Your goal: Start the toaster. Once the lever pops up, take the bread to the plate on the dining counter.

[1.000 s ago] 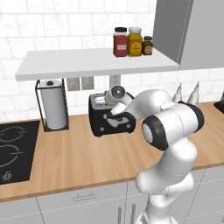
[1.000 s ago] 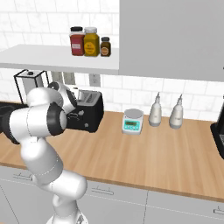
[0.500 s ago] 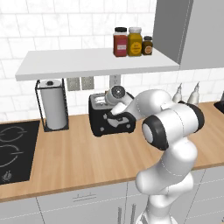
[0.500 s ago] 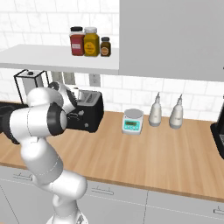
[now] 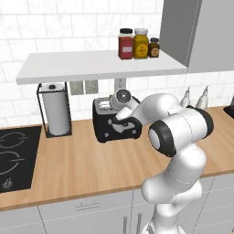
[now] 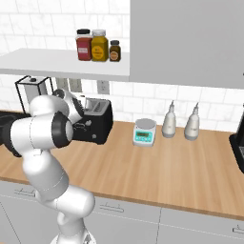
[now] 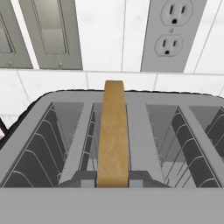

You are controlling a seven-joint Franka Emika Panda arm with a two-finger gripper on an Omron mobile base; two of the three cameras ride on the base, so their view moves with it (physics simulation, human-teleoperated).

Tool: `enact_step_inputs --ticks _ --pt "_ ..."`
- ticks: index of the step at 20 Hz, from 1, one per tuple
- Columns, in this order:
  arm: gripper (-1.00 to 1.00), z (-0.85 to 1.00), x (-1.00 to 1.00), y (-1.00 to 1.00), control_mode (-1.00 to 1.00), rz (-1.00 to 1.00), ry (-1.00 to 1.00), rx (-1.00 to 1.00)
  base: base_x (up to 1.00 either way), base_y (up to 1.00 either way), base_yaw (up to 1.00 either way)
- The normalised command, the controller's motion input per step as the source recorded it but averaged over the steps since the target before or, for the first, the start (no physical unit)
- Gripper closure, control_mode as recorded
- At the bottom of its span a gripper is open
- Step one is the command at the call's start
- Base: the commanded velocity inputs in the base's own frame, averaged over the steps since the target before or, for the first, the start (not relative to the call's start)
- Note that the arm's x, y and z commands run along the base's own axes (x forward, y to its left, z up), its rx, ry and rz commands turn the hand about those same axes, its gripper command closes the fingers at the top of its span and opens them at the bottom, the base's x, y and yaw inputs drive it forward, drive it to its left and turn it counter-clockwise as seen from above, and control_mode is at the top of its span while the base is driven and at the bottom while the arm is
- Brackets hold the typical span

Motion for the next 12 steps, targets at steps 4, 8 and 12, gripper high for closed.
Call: enact_step_inputs --ticks 4,8,12 --pt "1.00 0.00 0.00 0.00 -1.00 0.00 0.00 0.00 0.00 0.00 0.00" --pt "1.00 0.06 -0.05 0.00 -1.00 0.00 0.00 0.00 0.00 0.00 0.00" --pt "1.00 0.20 -0.11 0.00 -1.00 0.00 0.00 0.00 0.00 0.00 0.00"
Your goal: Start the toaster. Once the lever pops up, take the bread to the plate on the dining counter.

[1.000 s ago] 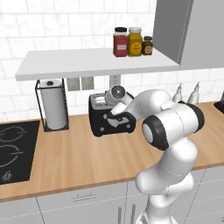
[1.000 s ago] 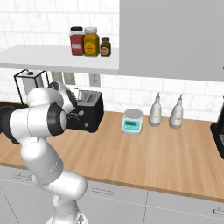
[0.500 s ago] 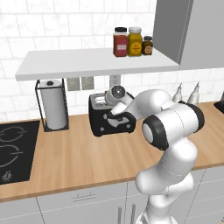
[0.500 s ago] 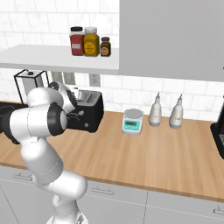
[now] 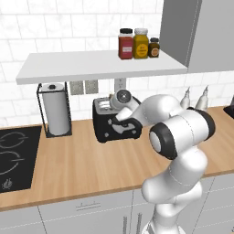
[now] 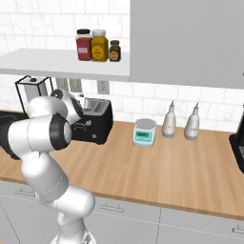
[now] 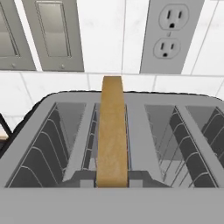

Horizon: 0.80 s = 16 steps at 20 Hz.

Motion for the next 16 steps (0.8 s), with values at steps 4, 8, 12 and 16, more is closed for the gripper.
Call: enact_step_inputs --ticks 4,8,12,16 --pt "1.00 0.34 -0.24 0.00 -1.00 0.00 -0.04 0.00 0.00 0.00 0.00" --pt "1.00 0.47 -0.29 0.00 -1.00 0.00 -0.08 0.00 0.00 0.00 0.00" --pt "1.00 0.52 -0.24 0.00 -1.00 0.00 -0.02 0.00 0.00 0.00 0.00" --pt "1.00 0.51 -0.46 -0.01 -1.00 0.00 0.00 0.00 0.00 0.00 0.00"
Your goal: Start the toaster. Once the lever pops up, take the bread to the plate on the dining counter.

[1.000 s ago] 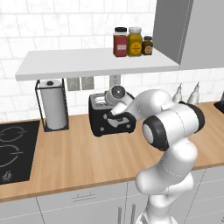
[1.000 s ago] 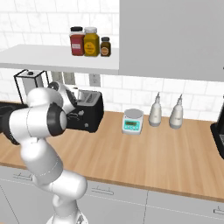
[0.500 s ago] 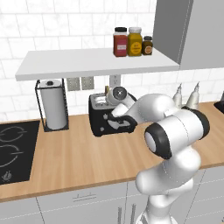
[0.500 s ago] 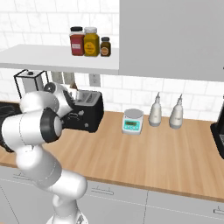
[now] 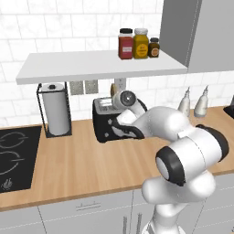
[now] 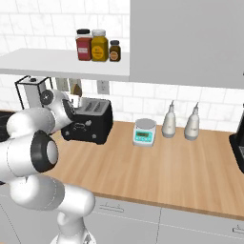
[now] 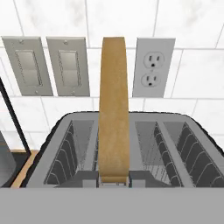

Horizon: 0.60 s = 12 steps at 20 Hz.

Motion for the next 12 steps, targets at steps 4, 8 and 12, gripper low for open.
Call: enact_step_inputs --ticks 4,8,12 --pt "1.00 0.61 -0.36 -0.02 -1.00 0.00 0.00 0.00 0.00 0.00 0.00" --pt "1.00 0.58 -0.43 -0.13 -1.00 0.00 0.03 0.00 0.00 0.00 0.00" --pt "1.00 0.14 -0.57 -0.39 -1.00 0.00 0.08 0.00 0.00 0.00 0.00"
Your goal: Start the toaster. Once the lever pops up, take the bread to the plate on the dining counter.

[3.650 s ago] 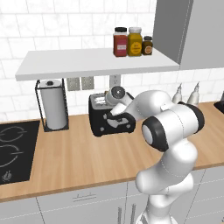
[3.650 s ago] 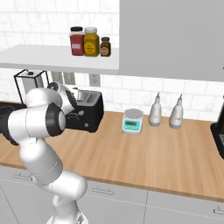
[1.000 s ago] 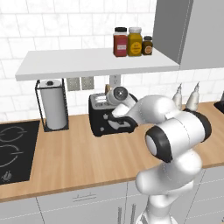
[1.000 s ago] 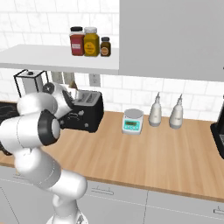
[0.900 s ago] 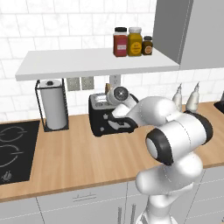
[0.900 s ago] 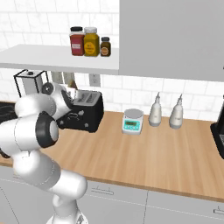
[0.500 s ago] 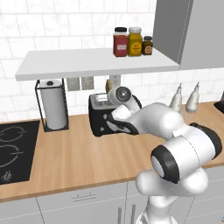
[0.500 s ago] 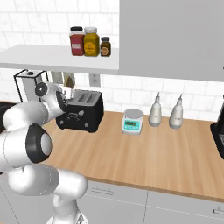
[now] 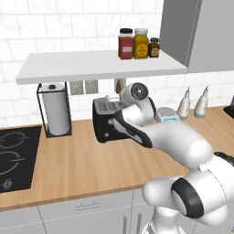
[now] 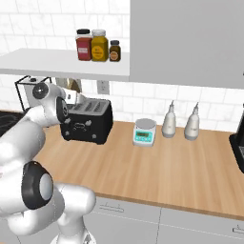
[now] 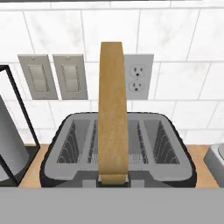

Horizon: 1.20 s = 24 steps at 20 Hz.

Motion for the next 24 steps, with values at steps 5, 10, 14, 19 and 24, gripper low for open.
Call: enact_step_inputs --ticks 5,10,14,19,24 --pt "1.00 0.01 -0.71 -0.53 -1.00 0.00 0.05 0.00 0.00 0.00 0.00" --pt "1.00 0.14 -0.64 -0.45 -1.00 0.00 0.07 0.00 0.00 0.00 0.00" --pt "1.00 0.10 -0.62 -0.14 -1.00 0.00 0.13 0.00 0.00 0.00 0.00" --pt "1.00 0.05 -0.68 -0.15 -1.00 0.00 0.12 0.00 0.00 0.00 0.00" --pt "1.00 0.00 -0.65 -0.10 -1.00 0.00 0.12 0.00 0.00 0.00 0.00"
